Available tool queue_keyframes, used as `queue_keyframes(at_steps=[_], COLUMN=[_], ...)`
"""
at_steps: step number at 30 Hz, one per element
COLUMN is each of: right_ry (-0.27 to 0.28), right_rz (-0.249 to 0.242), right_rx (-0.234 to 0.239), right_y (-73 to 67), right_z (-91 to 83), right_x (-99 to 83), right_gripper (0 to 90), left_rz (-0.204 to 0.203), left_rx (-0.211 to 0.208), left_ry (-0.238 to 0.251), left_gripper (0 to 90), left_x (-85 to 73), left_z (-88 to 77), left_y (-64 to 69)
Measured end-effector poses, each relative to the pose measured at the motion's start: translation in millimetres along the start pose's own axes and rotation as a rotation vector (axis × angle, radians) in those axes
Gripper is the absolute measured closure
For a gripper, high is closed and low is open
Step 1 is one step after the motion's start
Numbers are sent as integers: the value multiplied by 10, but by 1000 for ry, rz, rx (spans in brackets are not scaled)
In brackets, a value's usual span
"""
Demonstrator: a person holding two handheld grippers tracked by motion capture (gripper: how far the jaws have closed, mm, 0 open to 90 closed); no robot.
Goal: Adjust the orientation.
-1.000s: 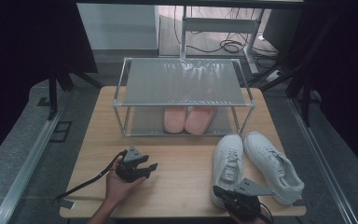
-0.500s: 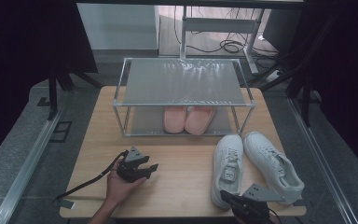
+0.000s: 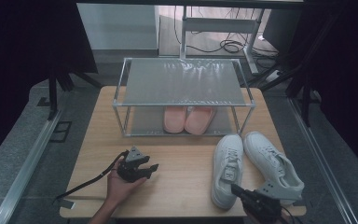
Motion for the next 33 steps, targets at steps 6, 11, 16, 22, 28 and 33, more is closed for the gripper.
queue_keyframes(at_steps=[6, 11, 16, 22, 28, 33], right_ry=[-10, -30, -54, 21, 23, -21], right_rz=[58, 76, 94, 114, 85, 99], right_rx=[-122, -208, -235, -216, -183, -235], right_y=[436, 620, 717, 633, 390, 431], right_z=[129, 307, 446, 278, 218, 413], right_x=[114, 73, 25, 109, 192, 135], right_gripper=[900, 900, 900, 792, 654, 576], left_rz=[1, 3, 2, 1, -2, -2], left_rx=[5, 2, 1, 2, -5, -2], left_ry=[6, 1, 2, 6, 8, 13], left_gripper=[492, 492, 492, 492, 492, 493], left_x=[9, 1, 1, 6, 7, 13], left_z=[-21, -7, -5, -13, -6, -23], left_y=[-12, -5, -1, -4, 9, 7])
Point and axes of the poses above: each handheld gripper's, and its own axes: z roughly forward along the jaws, x roughly out of its top, y roughly to its right, the point moved 4 cm from there along z, roughly forward along the jaws, and after that the axes turned 11 degrees about z, right-handed, at the moved point
